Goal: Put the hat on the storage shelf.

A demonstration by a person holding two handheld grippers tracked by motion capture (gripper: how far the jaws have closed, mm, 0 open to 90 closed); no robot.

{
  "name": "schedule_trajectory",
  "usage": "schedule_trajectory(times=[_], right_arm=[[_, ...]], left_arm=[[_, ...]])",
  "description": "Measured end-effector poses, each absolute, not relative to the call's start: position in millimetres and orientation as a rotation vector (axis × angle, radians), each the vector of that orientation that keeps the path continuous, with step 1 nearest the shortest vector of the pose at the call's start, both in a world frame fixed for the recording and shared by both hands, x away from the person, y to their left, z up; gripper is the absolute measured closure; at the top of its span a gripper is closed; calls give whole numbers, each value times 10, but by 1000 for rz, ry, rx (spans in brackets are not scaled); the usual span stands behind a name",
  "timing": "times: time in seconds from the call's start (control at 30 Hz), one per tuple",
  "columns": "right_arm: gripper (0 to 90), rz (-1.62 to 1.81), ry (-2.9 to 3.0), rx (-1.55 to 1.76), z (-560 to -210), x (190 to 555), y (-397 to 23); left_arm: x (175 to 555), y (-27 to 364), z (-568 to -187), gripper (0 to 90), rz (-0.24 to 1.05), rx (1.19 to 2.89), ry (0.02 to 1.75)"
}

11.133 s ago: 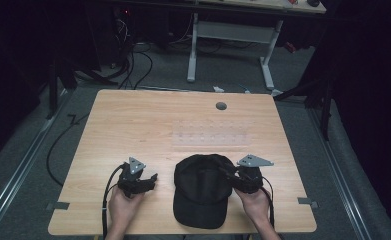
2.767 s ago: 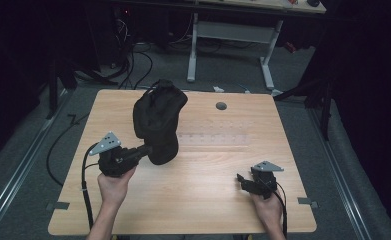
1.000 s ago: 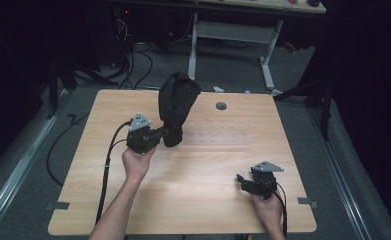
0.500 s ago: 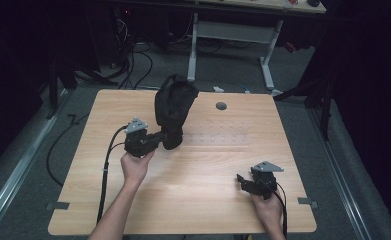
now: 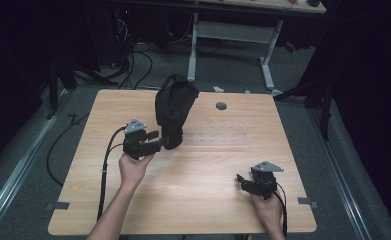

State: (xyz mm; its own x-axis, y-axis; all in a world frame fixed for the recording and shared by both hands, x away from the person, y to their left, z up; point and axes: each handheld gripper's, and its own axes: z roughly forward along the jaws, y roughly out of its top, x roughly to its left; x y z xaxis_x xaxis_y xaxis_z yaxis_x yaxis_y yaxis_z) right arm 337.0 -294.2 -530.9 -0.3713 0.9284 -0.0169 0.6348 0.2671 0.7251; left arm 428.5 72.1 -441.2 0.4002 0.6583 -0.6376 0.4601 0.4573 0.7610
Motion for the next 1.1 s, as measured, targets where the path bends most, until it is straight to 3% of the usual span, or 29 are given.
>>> schedule_trajectory(times=[0.67,1.1], right_arm=[[348,889,2101,1413,-5308,3370,-2941],[348,888,2101,1412,-5308,3370,-2942]], left_arm=[[4094,827,-4332,359,231,1185,1216],[3943,869,-4318,329,225,1194,1204]])
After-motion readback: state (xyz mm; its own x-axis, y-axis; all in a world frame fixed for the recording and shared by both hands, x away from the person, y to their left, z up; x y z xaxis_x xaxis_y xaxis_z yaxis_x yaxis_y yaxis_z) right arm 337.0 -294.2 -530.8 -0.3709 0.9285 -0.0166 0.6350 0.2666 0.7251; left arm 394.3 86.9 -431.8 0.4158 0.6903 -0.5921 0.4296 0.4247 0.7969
